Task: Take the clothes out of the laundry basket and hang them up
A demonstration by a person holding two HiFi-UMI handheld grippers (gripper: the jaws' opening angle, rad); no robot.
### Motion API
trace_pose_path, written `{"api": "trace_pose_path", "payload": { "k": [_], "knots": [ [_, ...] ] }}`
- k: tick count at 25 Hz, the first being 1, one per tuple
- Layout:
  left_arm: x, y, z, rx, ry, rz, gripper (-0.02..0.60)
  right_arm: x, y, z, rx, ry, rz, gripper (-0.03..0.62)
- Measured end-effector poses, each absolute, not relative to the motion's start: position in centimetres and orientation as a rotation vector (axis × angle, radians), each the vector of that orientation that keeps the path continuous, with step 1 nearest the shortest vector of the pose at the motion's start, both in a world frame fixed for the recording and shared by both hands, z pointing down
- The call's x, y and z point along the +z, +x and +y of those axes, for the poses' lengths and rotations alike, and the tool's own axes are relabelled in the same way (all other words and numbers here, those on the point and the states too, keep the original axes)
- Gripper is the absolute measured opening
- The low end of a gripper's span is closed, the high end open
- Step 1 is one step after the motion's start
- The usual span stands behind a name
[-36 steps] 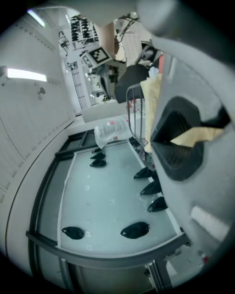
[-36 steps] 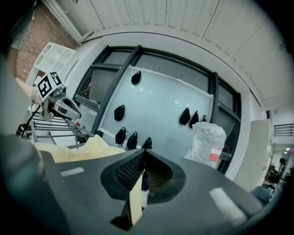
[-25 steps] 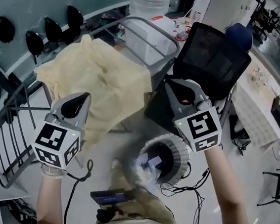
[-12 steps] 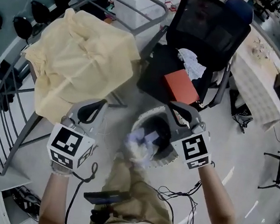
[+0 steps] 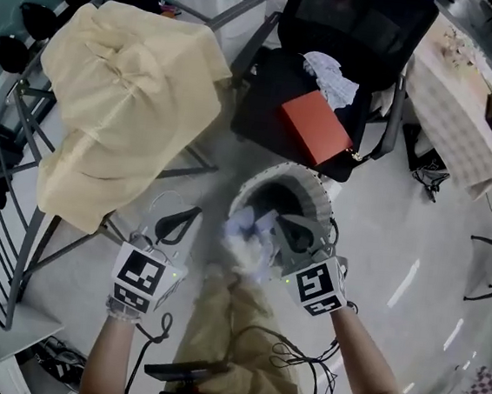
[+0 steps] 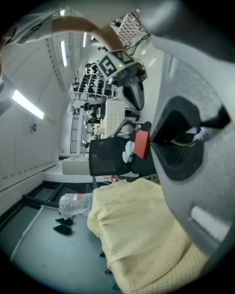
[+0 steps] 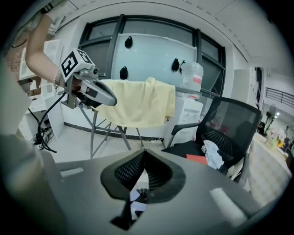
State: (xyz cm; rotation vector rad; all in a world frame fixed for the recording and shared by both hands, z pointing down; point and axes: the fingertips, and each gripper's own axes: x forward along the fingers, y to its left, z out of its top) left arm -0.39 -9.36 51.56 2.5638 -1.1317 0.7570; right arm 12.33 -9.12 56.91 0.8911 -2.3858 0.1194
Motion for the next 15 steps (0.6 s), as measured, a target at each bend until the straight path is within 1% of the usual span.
{"api": "trace_pose_path", "payload": {
  "k": [5,11,13,14,15],
  "knots": [
    [57.2,0.1,-7.4,0.796,2.561,-1.006,-0.005,63.9,12.6,-5.8,0.234,0.881,-2.302,0.003],
    [64.5,1.1,-4.4,0.881,2.542,-0.850,-0.005,73.1,11.6,-0.6,0.278,0.739,-2.181,0.006],
    [66.8,1.2,-3.6,0.896,2.513,-0.807,0.031,75.8,11.2,1.2,0.272,0.657,-2.150,0.011],
    [67.9,1.3,-3.3,0.902,2.496,-0.793,0.055,77.0,11.0,2.0,0.265,0.610,-2.139,0.028],
    [69.0,1.4,-3.1,0.907,2.481,-0.785,0.063,78.3,10.9,2.9,0.256,0.563,-2.127,0.060]
  ]
}}
